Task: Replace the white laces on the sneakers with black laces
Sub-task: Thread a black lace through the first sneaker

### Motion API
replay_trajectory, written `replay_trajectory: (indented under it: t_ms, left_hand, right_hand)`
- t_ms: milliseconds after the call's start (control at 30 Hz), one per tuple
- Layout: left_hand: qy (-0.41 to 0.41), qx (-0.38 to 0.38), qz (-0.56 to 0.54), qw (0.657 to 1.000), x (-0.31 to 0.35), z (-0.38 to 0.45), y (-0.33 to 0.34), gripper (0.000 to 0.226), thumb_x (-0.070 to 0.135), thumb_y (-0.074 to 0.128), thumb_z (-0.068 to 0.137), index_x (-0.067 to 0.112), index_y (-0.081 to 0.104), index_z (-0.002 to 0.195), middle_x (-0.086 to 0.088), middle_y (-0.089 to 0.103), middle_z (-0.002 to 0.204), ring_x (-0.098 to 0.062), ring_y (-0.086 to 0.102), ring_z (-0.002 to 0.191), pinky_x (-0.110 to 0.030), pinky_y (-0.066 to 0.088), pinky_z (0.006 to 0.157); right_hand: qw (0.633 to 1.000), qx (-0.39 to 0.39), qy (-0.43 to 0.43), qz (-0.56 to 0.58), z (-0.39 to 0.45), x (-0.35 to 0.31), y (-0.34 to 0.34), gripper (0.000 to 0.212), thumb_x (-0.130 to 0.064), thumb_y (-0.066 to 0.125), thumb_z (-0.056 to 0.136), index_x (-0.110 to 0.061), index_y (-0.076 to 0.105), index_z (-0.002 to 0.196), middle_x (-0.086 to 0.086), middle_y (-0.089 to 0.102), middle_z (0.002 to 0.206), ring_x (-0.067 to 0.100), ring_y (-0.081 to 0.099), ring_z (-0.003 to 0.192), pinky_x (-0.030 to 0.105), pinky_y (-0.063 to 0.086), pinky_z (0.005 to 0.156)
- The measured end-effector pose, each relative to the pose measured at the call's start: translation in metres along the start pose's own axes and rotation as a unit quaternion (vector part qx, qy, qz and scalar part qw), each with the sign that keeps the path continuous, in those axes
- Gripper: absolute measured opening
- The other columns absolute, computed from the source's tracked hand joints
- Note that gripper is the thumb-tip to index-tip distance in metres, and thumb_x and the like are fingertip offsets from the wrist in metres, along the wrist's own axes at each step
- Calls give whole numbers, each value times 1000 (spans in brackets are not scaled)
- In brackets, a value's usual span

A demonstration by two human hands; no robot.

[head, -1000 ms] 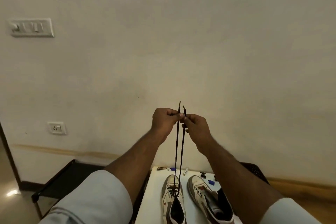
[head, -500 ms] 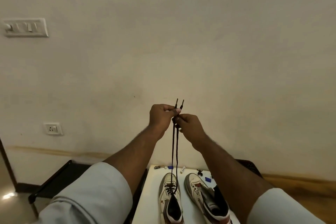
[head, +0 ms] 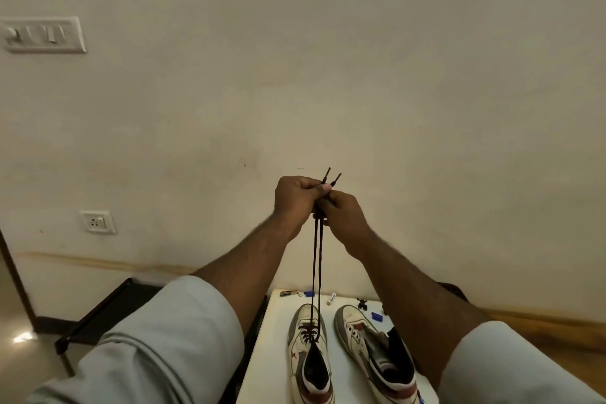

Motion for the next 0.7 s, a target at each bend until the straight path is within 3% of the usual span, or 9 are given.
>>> replay_trajectory:
  t_ms: [100,200,267,333,400,467,533,600,700]
  left_hand:
    - [0,9,0,1000,-5,3,-2,4,8,75,81,6,76,83,-10,72,75,-14,66,63,-21,49,52]
    - [7,14,-13,1000,-3,8,-4,6,10,73,83,7,76,88,-3,72,78,-9,67,69,-15,50,55]
    - [11,34,-33,999,-7,10,-12,10,16,68,89,14,75,96,7,71,86,0,65,81,-8,48,64]
    - [9,48,-20,999,-27,5,-20,13,22,62,94,20,72,103,13,68,95,2,62,91,-11,45,78]
    - [-16,12,28,999,-67,-3,-17,18,21,58,96,19,69,110,6,65,100,-6,58,94,-21,43,89]
    - [-72,-79,111,988,-128,-16,-1,24,21,60,95,13,66,117,-3,64,109,-14,58,103,-26,42,95]
    - [-130,-152,181,963,-185,-32,10,33,21,63,93,6,63,123,-6,61,125,-15,56,114,-14,41,92]
    - [-155,-172,206,951,-224,-43,11,31,20,65,92,3,66,117,-7,63,126,-14,57,114,-10,39,88]
    - [-167,-168,197,951,-251,-50,8,26,21,63,93,-1,72,102,-12,69,95,-10,61,82,-14,44,71]
  right_hand:
    - [1000,1,7,13,4,2,2,22,-8,44,99,-6,66,97,3,67,78,11,63,70,18,50,63]
    - [1000,0,20,19,9,5,2,21,-10,46,99,-5,66,93,5,67,78,12,63,68,16,48,58]
    - [999,7,31,22,16,7,1,20,-10,48,98,-4,66,90,8,67,80,14,64,68,16,48,57]
    - [999,11,40,21,24,11,-1,19,-12,50,97,-7,65,87,8,68,80,17,65,70,24,52,63]
    - [998,9,55,36,32,20,2,19,-12,50,97,-8,63,84,8,68,79,20,64,71,35,54,69]
    - [996,5,68,58,42,28,5,19,-11,50,98,-7,62,83,9,66,78,22,64,71,37,54,70]
    - [994,1,79,74,51,33,8,17,-10,50,98,-6,61,85,9,64,78,22,64,70,38,56,70]
    - [992,3,89,92,61,40,10,17,-10,50,98,-5,60,86,10,63,78,22,64,70,39,57,70]
    - [986,12,103,134,73,57,12,16,-10,48,99,-4,60,91,11,63,81,24,64,74,40,57,73]
Point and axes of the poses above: each hand's wrist, its own z-axis towards the middle knuckle, its own y-axis out of the palm, x = y × z, the point moved 10 cm from there along z, towards the middle knuckle
